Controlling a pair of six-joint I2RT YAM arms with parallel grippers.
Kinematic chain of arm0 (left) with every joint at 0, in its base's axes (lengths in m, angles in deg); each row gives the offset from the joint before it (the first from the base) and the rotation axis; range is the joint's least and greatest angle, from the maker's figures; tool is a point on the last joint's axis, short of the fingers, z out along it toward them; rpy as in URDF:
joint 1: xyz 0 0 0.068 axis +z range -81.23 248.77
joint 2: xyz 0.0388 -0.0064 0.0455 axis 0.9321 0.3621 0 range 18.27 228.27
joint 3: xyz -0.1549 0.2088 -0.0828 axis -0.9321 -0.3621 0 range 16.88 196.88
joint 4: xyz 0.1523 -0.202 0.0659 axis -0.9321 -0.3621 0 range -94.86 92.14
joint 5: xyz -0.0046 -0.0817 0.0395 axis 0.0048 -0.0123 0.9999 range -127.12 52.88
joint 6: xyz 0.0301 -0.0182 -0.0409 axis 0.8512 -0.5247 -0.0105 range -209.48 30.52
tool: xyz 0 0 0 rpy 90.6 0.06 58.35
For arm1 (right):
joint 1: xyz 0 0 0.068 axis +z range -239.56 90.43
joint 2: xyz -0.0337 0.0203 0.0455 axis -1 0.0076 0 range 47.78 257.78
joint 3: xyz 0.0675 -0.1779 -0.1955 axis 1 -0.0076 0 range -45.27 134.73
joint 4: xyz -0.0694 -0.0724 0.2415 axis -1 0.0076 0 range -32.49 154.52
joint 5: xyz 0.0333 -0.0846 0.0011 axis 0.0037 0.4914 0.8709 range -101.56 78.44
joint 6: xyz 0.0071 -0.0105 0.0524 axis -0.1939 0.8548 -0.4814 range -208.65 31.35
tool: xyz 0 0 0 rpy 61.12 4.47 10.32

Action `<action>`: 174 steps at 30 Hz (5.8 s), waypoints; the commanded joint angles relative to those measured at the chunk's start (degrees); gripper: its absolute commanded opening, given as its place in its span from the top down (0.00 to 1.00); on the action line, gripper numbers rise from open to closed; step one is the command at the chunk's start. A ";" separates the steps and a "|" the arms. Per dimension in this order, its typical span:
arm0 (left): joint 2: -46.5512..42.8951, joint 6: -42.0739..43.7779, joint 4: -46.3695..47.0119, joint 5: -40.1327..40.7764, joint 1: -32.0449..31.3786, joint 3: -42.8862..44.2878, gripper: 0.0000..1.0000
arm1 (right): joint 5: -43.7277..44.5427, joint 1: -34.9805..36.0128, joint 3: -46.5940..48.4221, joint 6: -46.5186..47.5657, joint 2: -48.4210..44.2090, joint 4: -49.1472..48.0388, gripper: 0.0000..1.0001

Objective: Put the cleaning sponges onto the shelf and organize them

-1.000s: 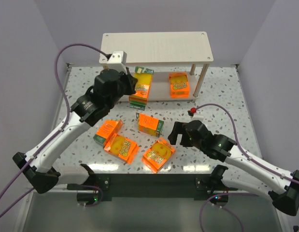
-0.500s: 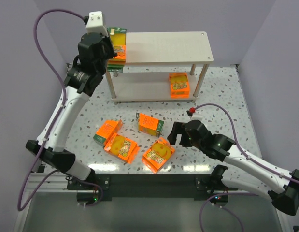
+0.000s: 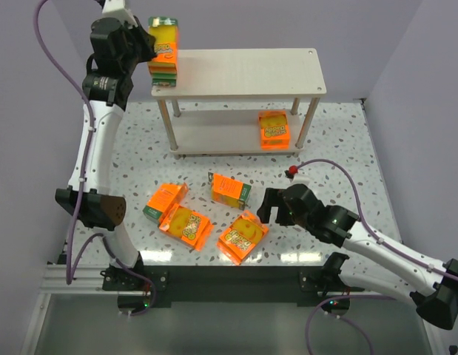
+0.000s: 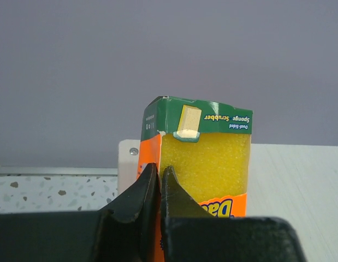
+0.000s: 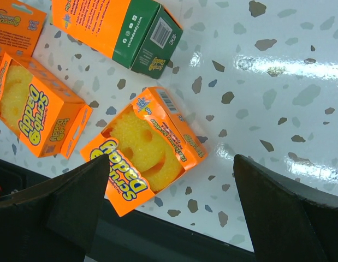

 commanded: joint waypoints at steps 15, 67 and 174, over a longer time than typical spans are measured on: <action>3.67 -10.15 -6.30 -13.88 2.36 2.29 0.95 | 0.55 -0.29 1.65 1.34 2.62 -0.76 0.01; -24.98 -0.30 16.63 -15.82 -4.05 -43.59 1.00 | -1.47 -0.38 -0.64 -0.16 5.97 -5.33 0.01; -19.09 -27.02 43.70 -5.89 -54.59 -97.29 1.00 | -12.94 -15.14 12.90 12.23 31.90 -16.42 0.54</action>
